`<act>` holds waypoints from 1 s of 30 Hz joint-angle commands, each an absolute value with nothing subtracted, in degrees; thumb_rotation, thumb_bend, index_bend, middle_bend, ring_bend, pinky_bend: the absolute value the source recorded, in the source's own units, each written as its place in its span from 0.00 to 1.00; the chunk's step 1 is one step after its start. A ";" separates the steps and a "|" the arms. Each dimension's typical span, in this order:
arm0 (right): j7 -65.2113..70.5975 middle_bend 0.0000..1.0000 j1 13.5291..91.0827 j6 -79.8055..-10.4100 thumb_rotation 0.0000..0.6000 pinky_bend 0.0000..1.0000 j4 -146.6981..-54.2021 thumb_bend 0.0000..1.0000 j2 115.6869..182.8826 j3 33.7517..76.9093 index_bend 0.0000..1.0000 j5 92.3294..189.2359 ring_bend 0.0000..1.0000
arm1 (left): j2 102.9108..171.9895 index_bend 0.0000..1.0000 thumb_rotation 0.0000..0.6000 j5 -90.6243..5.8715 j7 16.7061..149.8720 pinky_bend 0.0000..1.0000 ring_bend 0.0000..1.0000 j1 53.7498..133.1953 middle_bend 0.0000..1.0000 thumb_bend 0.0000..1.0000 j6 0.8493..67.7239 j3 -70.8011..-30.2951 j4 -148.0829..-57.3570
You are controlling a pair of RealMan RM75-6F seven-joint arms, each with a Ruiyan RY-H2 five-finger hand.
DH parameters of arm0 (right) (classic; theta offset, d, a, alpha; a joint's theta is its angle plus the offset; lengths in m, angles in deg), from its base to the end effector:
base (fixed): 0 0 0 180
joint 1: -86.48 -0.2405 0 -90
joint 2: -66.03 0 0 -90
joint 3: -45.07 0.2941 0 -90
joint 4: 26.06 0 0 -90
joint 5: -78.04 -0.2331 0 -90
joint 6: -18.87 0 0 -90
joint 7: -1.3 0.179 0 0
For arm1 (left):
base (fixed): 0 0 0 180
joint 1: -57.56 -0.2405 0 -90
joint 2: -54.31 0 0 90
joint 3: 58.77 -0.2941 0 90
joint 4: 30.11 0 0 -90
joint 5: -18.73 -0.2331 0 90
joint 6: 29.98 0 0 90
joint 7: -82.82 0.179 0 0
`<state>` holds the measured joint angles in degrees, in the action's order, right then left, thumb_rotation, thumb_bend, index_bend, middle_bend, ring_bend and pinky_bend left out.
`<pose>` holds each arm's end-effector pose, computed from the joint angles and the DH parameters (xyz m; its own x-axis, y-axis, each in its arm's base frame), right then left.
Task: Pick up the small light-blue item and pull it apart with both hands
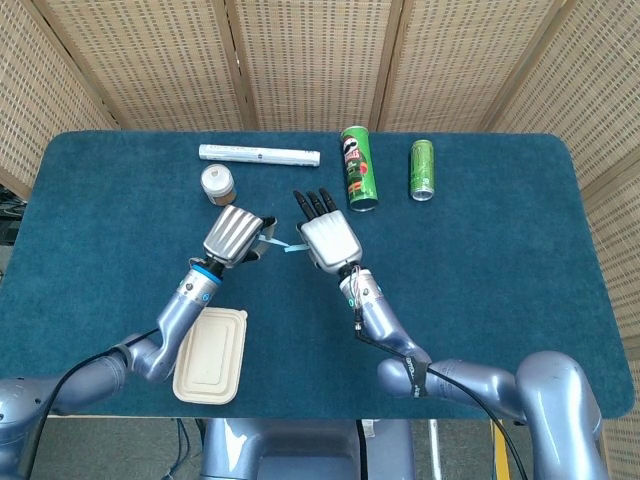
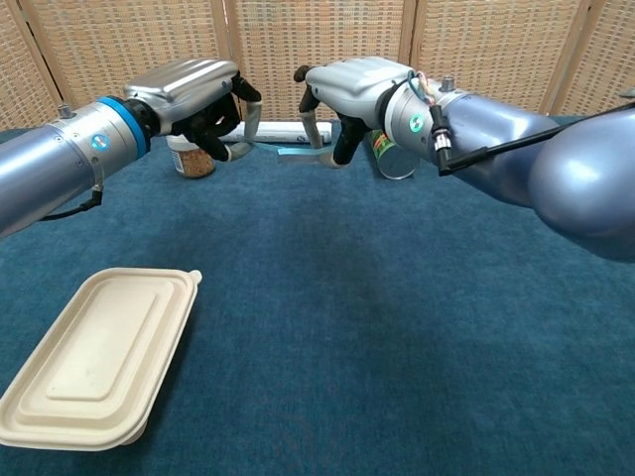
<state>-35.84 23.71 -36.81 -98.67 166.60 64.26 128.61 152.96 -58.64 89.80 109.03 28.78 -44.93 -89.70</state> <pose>-0.0167 -0.4771 -0.0812 0.5462 -0.0341 0.8370 -0.7569 -0.4481 0.4757 -0.1169 0.4811 -0.0511 0.4549 -0.0268 0.8901 0.7672 -0.4957 -0.4070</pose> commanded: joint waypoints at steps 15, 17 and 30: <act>-33.84 0.02 26.02 -34.92 1.00 0.00 -91.59 0.61 167.28 61.64 0.64 127.57 0.00 | 146.78 0.66 1.00 -60.79 77.44 0.85 0.85 99.12 0.87 0.28 34.49 -50.34 -81.98; -33.31 0.01 26.41 -35.04 1.00 0.00 -90.95 0.49 167.53 61.48 0.58 127.79 0.00 | 145.65 0.53 1.00 -60.95 78.35 0.83 0.78 98.50 0.75 0.13 34.85 -50.64 -82.72; -27.85 0.00 34.39 -43.90 1.00 0.00 -104.38 0.00 158.37 60.03 0.00 134.38 0.00 | 132.97 0.04 1.00 -57.94 85.66 0.26 0.05 92.52 0.00 0.00 37.81 -50.28 -99.75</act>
